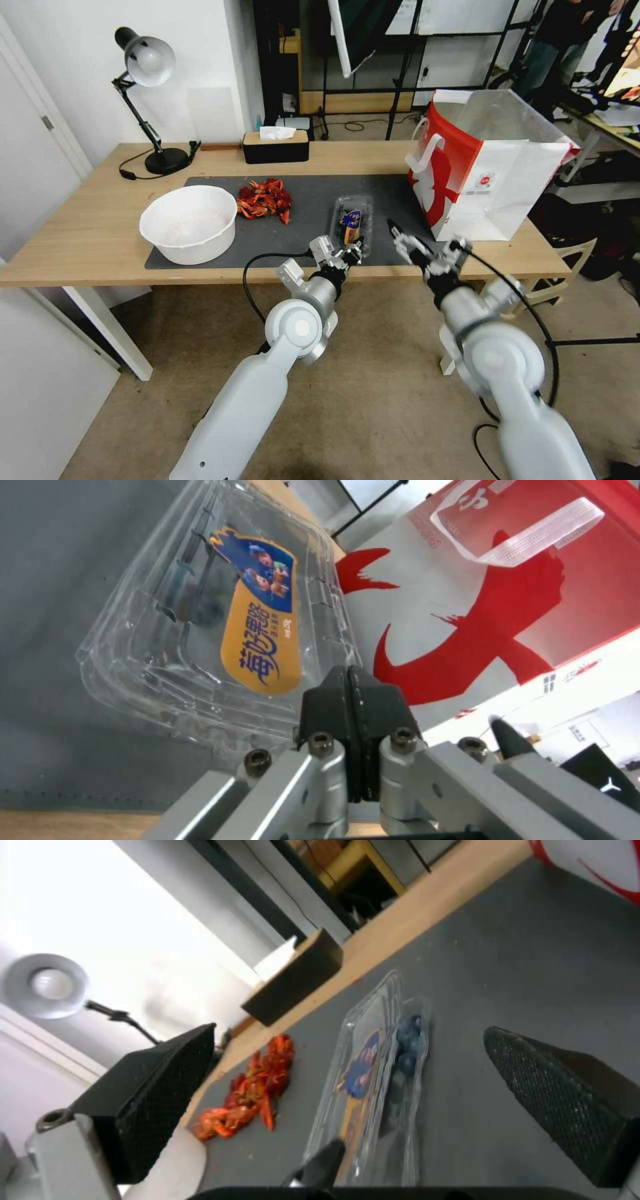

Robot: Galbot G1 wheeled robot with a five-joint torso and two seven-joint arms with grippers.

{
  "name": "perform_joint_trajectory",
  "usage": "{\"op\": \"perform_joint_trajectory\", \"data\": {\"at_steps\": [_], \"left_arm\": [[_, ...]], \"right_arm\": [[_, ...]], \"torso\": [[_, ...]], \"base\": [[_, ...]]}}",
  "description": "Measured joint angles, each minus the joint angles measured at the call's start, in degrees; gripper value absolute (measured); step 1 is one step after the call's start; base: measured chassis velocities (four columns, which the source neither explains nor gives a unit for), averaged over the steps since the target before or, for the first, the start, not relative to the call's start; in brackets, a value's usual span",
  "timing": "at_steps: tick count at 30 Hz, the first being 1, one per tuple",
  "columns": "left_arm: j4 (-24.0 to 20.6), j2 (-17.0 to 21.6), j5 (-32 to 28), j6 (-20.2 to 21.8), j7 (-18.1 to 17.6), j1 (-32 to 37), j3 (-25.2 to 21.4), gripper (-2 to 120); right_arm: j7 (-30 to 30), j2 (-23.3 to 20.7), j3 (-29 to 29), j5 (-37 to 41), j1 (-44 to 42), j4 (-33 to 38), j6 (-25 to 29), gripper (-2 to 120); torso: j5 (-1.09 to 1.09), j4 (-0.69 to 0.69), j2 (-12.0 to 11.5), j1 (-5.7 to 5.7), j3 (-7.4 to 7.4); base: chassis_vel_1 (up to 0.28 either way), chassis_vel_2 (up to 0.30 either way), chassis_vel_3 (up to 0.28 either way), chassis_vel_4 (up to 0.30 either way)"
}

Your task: Close the takeout container lid, then place the container into the takeout bag.

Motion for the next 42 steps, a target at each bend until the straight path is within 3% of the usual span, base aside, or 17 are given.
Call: {"op": "perform_joint_trajectory", "data": {"at_steps": [11,22,31,42], "left_arm": [[0.12,0.34,-0.01,-0.19,0.03,0.38,-0.23,0],[0.73,0.13,0.0,-0.25,0.02,0.58,-0.21,0],[0.92,-0.01,0.03,-0.44,0.02,0.55,-0.19,0],[0.79,0.51,0.01,-0.82,0.03,0.53,-0.39,0]], "right_arm": [[12.09,-0.28,-3.46,6.58,11.16,-7.91,-10.4,100],[17.94,0.59,-8.25,9.12,19.72,-15.7,-15.97,100],[19.27,1.83,-9.85,10.38,23.18,-19.44,-17.65,98],[22.1,2.26,-10.71,13.02,24.65,-22.02,-20.0,58]], "torso": [[0.0,-0.02,0.0,0.0,0.0],[-0.01,0.0,0.01,0.0,0.0],[0.0,-0.01,0.01,0.0,0.0],[0.0,-0.01,0.01,0.0,0.0]], "base": [[0.0,0.0,0.0,0.0],[0.0,0.0,0.0,0.0],[0.0,0.0,0.0,0.0],[0.0,0.0,0.0,0.0]]}}
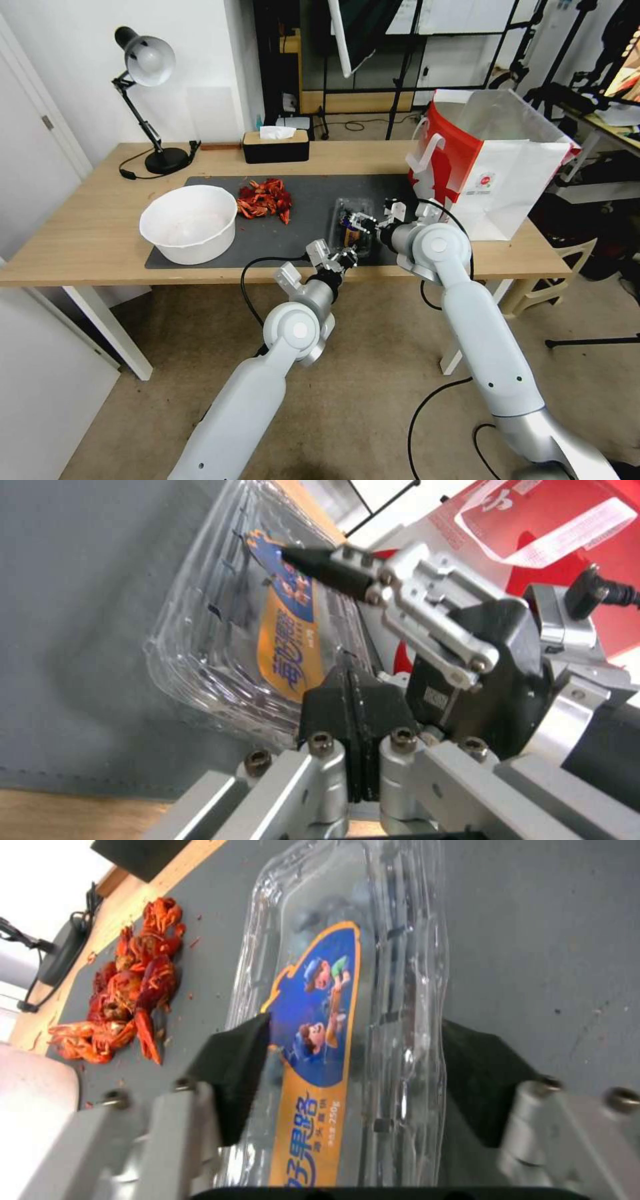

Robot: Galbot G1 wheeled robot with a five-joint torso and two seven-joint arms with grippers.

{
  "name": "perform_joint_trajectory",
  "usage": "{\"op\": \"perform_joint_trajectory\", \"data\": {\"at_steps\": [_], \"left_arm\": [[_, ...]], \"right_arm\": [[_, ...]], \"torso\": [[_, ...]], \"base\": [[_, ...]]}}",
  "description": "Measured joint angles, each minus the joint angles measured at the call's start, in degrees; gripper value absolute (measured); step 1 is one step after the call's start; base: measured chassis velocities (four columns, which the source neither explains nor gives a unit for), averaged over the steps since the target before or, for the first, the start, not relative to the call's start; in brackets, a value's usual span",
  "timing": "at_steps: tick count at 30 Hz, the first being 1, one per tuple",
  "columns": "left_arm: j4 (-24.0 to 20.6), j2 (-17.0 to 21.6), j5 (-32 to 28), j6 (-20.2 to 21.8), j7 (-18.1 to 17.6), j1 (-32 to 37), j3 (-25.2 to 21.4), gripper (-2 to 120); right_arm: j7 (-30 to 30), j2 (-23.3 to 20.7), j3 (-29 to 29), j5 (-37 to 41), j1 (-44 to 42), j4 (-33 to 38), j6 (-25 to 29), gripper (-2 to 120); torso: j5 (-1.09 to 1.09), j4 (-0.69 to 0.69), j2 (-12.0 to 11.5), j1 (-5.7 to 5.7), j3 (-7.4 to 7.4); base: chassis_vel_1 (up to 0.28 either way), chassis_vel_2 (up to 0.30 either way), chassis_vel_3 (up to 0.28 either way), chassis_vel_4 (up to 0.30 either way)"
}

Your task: Close the takeout container lid, then place the container into the takeout bag.

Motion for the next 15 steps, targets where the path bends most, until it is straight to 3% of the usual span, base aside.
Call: {"op": "perform_joint_trajectory", "data": {"at_steps": [8,10,15], "left_arm": [[-0.4,0.19,-0.04,-0.14,0.0,0.15,-0.08,0],[-0.83,0.3,-0.06,-0.31,0.01,0.39,-0.18,0],[-2.71,0.93,-0.03,-0.79,0.29,1.47,-0.76,0]], "right_arm": [[1.25,0.15,0.51,1.51,-0.6,0.32,0.03,32],[1.34,0.16,0.93,1.58,-0.82,0.38,0.08,19],[0.61,-0.02,1.59,1.57,-1.39,1.03,0.38,6]], "torso": [[0.0,0.0,0.0,-0.01,0.0],[0.0,0.0,0.0,-0.01,0.0],[0.0,0.0,0.0,-0.01,0.0]], "base": [[0.0,0.0,0.0,0.0],[0.0,0.0,0.0,0.0],[0.0,0.0,0.0,0.0]]}}
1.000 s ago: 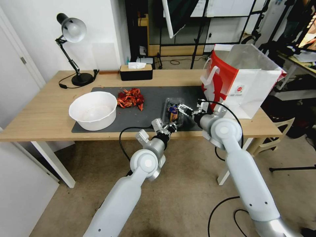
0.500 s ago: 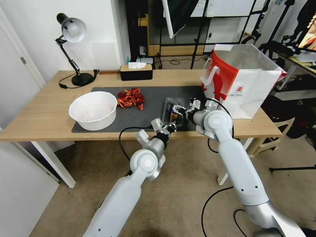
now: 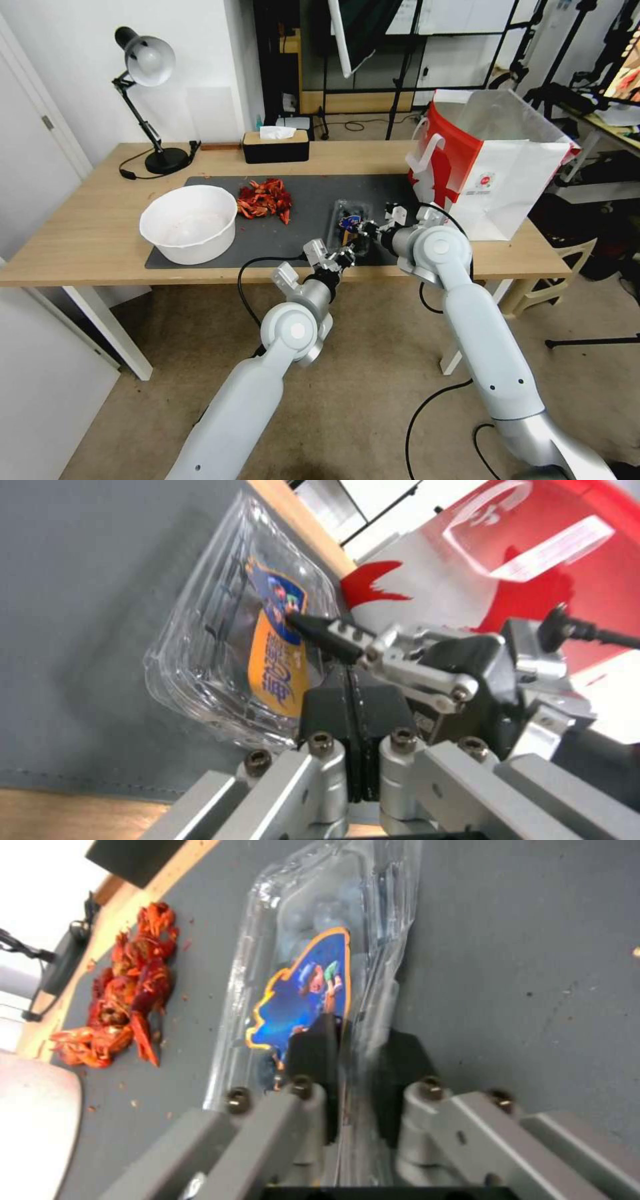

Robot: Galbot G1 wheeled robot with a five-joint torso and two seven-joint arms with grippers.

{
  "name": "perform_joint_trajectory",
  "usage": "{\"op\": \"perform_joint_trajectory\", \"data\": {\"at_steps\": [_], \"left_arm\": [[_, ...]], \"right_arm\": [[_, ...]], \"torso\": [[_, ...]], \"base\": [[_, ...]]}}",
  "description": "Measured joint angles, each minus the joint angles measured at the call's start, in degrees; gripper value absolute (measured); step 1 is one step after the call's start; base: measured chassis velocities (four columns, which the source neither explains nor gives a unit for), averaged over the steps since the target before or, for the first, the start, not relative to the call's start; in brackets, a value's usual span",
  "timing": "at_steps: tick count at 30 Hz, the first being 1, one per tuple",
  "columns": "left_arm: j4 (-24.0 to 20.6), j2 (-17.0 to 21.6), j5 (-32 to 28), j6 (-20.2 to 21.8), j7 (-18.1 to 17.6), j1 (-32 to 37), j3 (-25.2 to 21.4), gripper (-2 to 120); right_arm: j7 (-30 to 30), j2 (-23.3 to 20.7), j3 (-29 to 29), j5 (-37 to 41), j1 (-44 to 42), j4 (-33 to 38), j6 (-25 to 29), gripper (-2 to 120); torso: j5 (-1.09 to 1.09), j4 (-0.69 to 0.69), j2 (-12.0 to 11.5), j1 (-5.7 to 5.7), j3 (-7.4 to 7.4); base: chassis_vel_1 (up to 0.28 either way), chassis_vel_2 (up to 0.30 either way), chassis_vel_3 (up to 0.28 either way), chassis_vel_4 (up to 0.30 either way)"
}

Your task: Close the takeout container lid, then place the container into the takeout bag.

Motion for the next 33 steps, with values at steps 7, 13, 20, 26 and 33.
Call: {"op": "perform_joint_trajectory", "data": {"at_steps": [7,13,20,26,33], "left_arm": [[-7.69,4.32,7.12,-1.91,2.99,7.55,-5.22,0],[-10.03,7.98,21.18,-7.44,9.05,14.29,-6.45,0],[-10.13,9.99,30.51,-13.36,12.79,19.81,-10.26,21],[-9.33,9.36,39.81,-20.4,14.0,26.38,-15.5,46],[-8.04,8.0,48.28,-27.17,13.77,32.34,-19.39,71]], "right_arm": [[-4.1,-1.3,1.16,-0.54,-0.76,2.16,1.93,0],[-7.35,-4.52,4.19,-0.36,-3.83,7.22,4.17,0],[-11.67,-8.2,6.4,-1.03,-6.77,13.43,8.54,0],[-17.94,-10.26,5.37,-3.2,-3.55,16.53,13.55,0],[-24.43,-13.0,5.21,-10.51,1.83,17.15,20.21,0]], "torso": [[0.0,0.01,0.0,0.0,0.0],[0.0,0.06,0.0,-0.01,-0.01],[0.01,0.0,0.01,0.0,-0.01],[0.0,0.01,0.01,-0.01,-0.01],[0.0,0.01,0.01,0.0,-0.01]], "base": [[0.0,0.0,0.0,0.0],[0.0,0.0,0.0,0.0],[-0.023,-0.009,-0.003,-0.006],[0.0,0.0,0.0,0.0],[0.0,0.0,0.0,0.0]]}}
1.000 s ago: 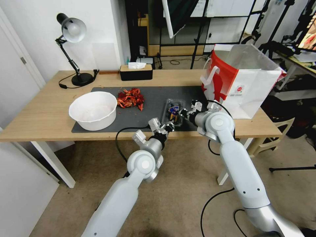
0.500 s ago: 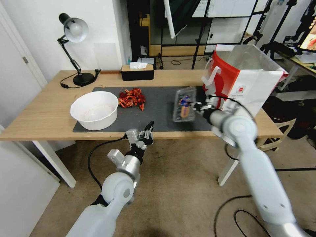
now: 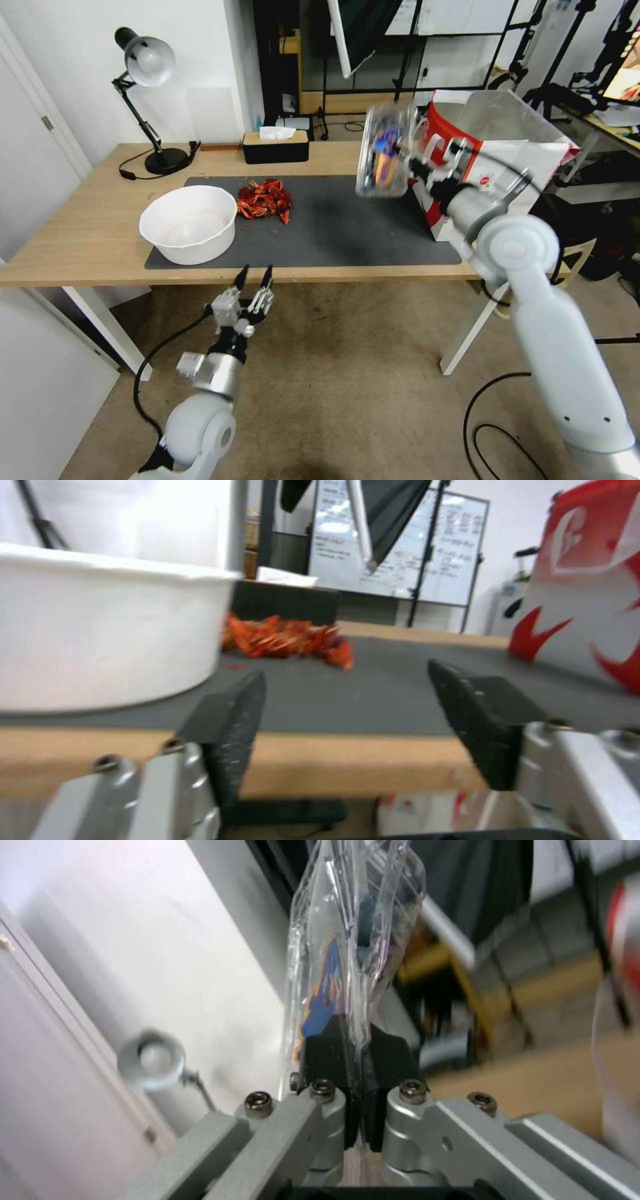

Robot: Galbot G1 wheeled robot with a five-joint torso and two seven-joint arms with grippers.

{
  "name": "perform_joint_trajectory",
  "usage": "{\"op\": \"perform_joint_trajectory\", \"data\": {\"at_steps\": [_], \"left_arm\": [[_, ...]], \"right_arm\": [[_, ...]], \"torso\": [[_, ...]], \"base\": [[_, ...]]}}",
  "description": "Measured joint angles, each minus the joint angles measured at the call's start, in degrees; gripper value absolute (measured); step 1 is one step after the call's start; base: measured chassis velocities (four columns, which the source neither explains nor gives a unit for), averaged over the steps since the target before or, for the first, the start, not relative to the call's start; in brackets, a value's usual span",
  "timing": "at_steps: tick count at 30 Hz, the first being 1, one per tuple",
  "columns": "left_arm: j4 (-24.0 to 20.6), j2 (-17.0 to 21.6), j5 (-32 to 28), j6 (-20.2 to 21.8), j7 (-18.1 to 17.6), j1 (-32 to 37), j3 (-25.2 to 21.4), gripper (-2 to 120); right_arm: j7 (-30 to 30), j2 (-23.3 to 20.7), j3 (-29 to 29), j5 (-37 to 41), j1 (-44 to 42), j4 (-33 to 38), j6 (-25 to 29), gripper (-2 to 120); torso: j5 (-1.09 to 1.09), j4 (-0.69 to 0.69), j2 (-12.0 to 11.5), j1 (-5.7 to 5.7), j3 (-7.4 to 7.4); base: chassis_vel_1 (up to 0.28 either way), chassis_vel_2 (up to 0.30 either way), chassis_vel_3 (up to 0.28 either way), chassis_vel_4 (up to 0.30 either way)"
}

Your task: Close the takeout container lid, then place the container into the takeout bag.

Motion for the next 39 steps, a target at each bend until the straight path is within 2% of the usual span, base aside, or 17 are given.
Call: {"op": "perform_joint_trajectory", "data": {"at_steps": [1,3,5,7,8,16,26,28,31,32,33,36,37,39], "left_arm": [[0.0,0.0,0.0,0.0,0.0,0.0,0.0,71],[0.69,-0.72,1.91,-2.14,-0.57,2.51,-1.28,81],[0.86,-0.88,2.22,-2.67,-0.68,3.09,-1.56,84],[1.5,-1.32,2.78,-4.41,-0.79,5.04,-2.49,95],[1.58,-1.36,2.79,-4.58,-0.79,5.21,-2.58,97],[3.34,-1.82,2.42,-7.03,-0.76,7.31,-4.36,100],[3.83,-1.85,1.51,-7.39,-0.55,7.57,-5.02,100],[4.07,-1.83,1.18,-7.42,-0.43,7.51,-5.02,100],[4.13,-1.81,0.99,-7.44,-0.38,7.47,-4.99,100],[4.13,-1.76,0.85,-7.44,-0.34,7.4,-4.95,100],[4.13,-1.76,0.85,-7.44,-0.34,7.4,-4.95,100],[4.11,-1.5,0.45,-7.44,-0.33,7.18,-4.96,100],[4.11,-1.5,0.45,-7.44,-0.33,7.18,-4.96,100],[3.93,-1.28,0.16,-7.41,-0.35,7.03,-5.15,100]], "right_arm": [[0.0,0.0,0.0,0.0,0.0,0.0,0.0,0],[-0.8,-1.48,0.27,-4.68,2.54,-1.01,3.5,0],[-0.81,-1.91,0.36,-5.81,3.2,-1.44,4.49,0],[-0.16,-3.68,0.73,-9.63,5.69,-3.52,7.45,0],[-0.04,-3.91,0.76,-10.13,6.0,-3.85,7.74,0],[1.91,-8.08,1.59,-17.49,11.04,-12.98,10.41,0],[2.88,-7.72,1.66,-22.88,10.48,-17.83,10.31,0],[4.14,-7.25,1.64,-23.67,9.58,-17.91,9.74,9],[5.25,-7.0,1.64,-23.86,8.88,-17.8,9.04,15],[6.6,-6.77,1.67,-23.72,8.21,-17.48,8.17,22],[6.6,-6.77,1.67,-23.72,8.21,-17.48,8.17,22],[9.43,-6.33,1.99,-22.88,6.58,-16.55,6.69,37],[9.43,-6.33,1.99,-22.88,6.58,-16.55,6.69,37],[10.23,-6.1,2.23,-22.98,5.55,-15.9,6.14,47]], "torso": [[0.0,0.0,0.0,0.0,0.0],[0.01,-0.01,0.0,0.0,0.0],[0.01,-0.01,0.0,0.0,0.0],[0.0,-0.01,0.0,0.0,0.0],[0.01,-0.01,0.0,0.0,0.0],[0.01,-0.02,0.0,0.01,0.01],[0.02,-0.01,0.0,0.01,0.01],[0.0,-0.01,0.0,0.01,0.01],[0.0,-0.01,0.0,0.01,0.01],[0.0,-0.01,0.0,0.01,0.01],[0.0,-0.01,0.0,0.01,0.01],[0.0,-0.01,0.0,0.01,0.01],[0.0,-0.01,0.0,0.01,0.01],[0.0,-0.02,0.0,0.01,0.01]], "base": [[0.0,0.0,0.0,0.0],[0.0,0.0,0.0,0.0],[0.0,0.0,0.0,0.0],[0.0,0.0,0.0,0.0],[0.0,0.0,0.0,0.0],[0.0,0.0,0.0,0.0],[0.0,0.0,0.0,0.0],[0.0,0.0,0.0,0.0],[0.0,0.0,0.0,0.0],[0.0,0.0,0.0,0.0],[0.0,0.0,0.0,0.0],[0.0,0.0,0.0,0.0],[0.0,0.0,0.0,0.0],[0.0,0.0,0.0,0.0]]}}
